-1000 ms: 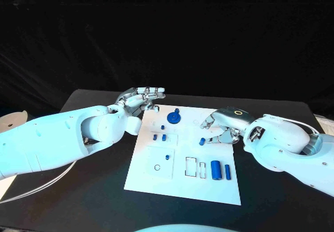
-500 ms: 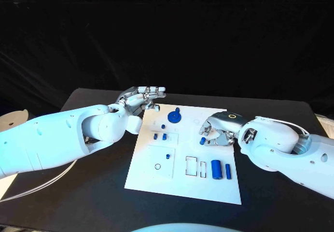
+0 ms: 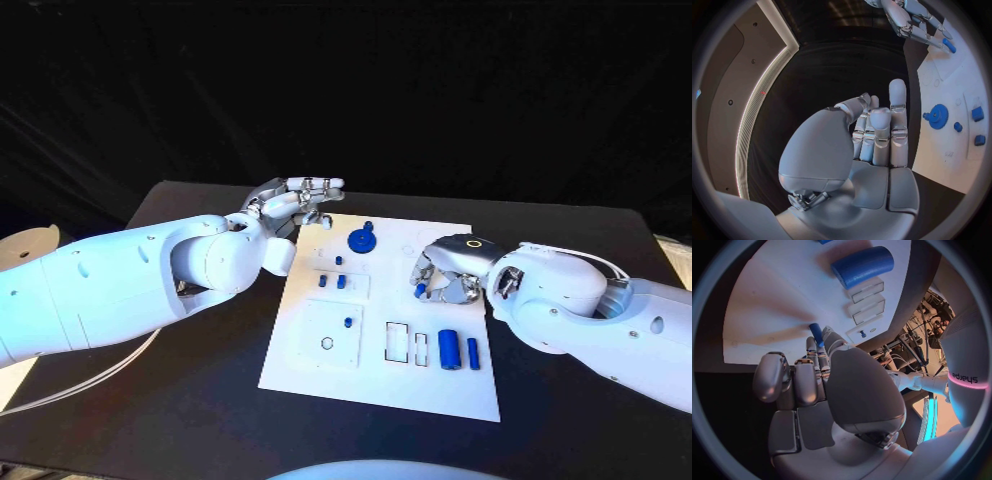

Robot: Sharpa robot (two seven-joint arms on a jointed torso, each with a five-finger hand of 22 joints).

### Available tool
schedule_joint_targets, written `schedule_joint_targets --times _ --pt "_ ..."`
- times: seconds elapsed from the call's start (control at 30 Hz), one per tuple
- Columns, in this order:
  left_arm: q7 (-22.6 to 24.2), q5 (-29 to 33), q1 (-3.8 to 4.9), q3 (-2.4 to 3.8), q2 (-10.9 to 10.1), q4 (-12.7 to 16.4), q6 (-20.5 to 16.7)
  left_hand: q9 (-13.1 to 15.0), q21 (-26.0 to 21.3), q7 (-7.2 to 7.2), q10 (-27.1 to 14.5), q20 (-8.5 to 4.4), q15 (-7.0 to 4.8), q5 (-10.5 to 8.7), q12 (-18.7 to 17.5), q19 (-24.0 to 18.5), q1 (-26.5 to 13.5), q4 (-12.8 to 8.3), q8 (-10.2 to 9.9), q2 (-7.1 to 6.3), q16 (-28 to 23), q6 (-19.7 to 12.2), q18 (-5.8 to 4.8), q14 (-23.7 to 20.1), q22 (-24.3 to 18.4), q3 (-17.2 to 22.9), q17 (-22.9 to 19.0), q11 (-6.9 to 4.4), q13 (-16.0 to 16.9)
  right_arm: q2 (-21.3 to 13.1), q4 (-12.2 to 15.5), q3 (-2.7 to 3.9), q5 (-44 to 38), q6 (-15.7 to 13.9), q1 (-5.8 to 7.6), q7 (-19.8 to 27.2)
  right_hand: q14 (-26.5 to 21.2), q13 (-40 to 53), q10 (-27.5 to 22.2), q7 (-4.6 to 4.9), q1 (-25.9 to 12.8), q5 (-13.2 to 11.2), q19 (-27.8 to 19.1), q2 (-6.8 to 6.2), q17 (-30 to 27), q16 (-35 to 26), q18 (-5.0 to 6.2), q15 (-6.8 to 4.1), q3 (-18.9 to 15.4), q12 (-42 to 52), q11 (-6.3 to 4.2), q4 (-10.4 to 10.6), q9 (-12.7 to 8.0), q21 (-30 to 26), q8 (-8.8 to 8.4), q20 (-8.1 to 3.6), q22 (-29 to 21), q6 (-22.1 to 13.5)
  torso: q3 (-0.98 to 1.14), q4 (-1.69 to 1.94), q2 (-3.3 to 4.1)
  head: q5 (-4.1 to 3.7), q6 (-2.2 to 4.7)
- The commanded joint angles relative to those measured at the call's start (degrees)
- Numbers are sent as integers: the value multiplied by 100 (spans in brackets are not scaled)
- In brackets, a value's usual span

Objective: Assemble the parts on the task board

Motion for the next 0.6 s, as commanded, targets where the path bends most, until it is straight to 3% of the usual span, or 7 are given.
schedule_joint_targets --times 0.03,0.3,0.4,0.6 --pt "25 -26 3 4 11 4 99 -1 -35 8 -39 7 -4 -12 36 -31 -13 -24 22 25 -35 -19 58 -36 -9 -20 -5 -14 6 28 -28 -2 -77 111 -14 58 240 -5 86 -1 32 -39 17 14 14 26 10 -48 64 -51 -5 1 2 33 21 -42 13 68 -3 4 -4 1 -8" --pt "19 -26 3 4 5 9 96 -1 -35 8 -39 7 -4 -12 36 -31 -13 -24 22 25 -35 -19 58 -36 -9 -20 -5 -14 6 91 -92 -5 -154 110 -29 28 252 -5 210 0 80 -46 49 24 59 60 -2 -52 265 -156 -15 -10 2 76 14 -49 72 150 -8 5 -4 -3 -20" --pt "17 -26 3 4 3 10 93 -2 -36 10 -47 8 -3 -12 43 -32 -19 -27 24 28 -34 -25 59 -38 -9 -25 -9 -12 6 112 -109 -8 -212 75 -35 -6 260 -2 306 5 153 -229 69 88 94 88 -11 -52 455 -206 -13 -47 6 107 18 -51 113 212 -8 6 -7 -7 -24" --pt "12 -26 3 4 1 12 97 -2 -36 10 -47 8 -3 -12 43 -32 -19 -27 24 28 -34 -25 59 -38 -9 -25 -9 -12 6 126 -92 -11 -309 -96 -43 -55 278 21 583 -9 274 -297 113 218 193 164 -29 -73 832 -239 -57 -192 54 193 79 -77 226 433 -8 3 -7 -7 -37"
